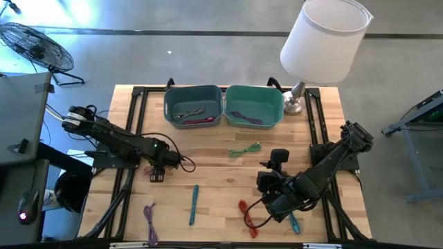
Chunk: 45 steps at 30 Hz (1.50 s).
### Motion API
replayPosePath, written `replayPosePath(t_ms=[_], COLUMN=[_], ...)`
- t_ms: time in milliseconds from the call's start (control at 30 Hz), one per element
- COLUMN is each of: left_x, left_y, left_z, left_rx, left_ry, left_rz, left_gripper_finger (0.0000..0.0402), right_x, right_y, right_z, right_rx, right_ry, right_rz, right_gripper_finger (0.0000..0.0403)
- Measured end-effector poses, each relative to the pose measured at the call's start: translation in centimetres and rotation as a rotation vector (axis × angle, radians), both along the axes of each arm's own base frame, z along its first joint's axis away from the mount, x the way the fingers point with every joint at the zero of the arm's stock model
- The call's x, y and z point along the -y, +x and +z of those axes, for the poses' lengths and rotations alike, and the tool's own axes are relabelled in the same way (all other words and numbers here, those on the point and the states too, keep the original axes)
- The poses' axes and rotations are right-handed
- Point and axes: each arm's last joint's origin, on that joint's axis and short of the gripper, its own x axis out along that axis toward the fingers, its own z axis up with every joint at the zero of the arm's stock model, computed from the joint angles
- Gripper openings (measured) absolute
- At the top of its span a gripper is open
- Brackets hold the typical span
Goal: Pick & Place USB Port
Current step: Put the pink USB cable into the green bin
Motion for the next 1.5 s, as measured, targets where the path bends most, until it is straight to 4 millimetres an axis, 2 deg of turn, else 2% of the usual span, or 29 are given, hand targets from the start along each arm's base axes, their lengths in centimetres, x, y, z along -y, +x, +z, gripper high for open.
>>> replayPosePath(t_ms=[67,133,200,300,333,400,533,667,867,933,1033,1200,1300,1500], left_x=[-0.1,-0.2,-0.3,-0.4,-0.4,-0.5,-0.3,0.5,1.1,1.2,1.2,1.6,2.0,2.8], left_y=[-0.4,-0.7,-0.8,-0.8,-0.8,-0.8,-0.7,0.2,2.9,3.7,4.0,4.6,5.3,6.9], left_z=[-0.6,-1.1,-1.3,-1.3,-1.3,-1.3,-1.2,0.4,5.9,8.4,11.7,14.7,14.9,13.4], left_rx=[0.012,0.012,0.016,0.019,0.021,0.028,0.056,0.155,0.627,0.858,1.135,1.425,1.499,1.488], left_ry=[0.019,0.027,0.036,0.071,0.087,0.106,0.116,0.158,0.153,0.145,0.181,0.252,0.242,0.183], left_rz=[0.016,0.026,0.046,0.090,0.116,0.156,0.127,0.093,0.022,-0.036,-0.142,-0.349,-0.463,-0.579], left_gripper_finger=[0.0208,0.0187,0.0140,0.0038,0.0024,0.0025,0.0015,0.0015,0.0010,0.0010,0.0010,0.0010,0.0010,0.0010], right_x=[0.0,-0.1,-0.1,-0.1,-0.1,-0.2,-0.6,-1.3,-2.4,-2.8,-3.2,-3.1,-2.8,-1.8], right_y=[0.0,0.1,0.1,0.1,0.2,0.2,0.0,-0.5,-1.4,-1.7,-2.1,-1.7,-0.6,2.8], right_z=[0.0,0.0,0.0,0.0,0.0,0.0,0.1,0.2,0.7,0.9,1.0,1.0,1.1,1.7], right_rx=[0.005,0.009,0.013,0.015,0.015,0.013,-0.001,0.010,0.129,0.172,0.226,0.291,0.305,0.288], right_ry=[0.004,0.008,0.010,0.012,0.012,0.009,-0.022,-0.109,-0.295,-0.322,-0.317,-0.241,-0.242,-0.190], right_rz=[0.000,0.000,0.000,0.002,0.005,0.014,0.066,0.127,0.169,0.171,0.153,0.097,0.090,0.143], right_gripper_finger=[0.0161,0.0161,0.0161,0.0161,0.0161,0.0161,0.0161,0.0161,0.0161,0.0161,0.0161,0.0161,0.0161,0.0161])
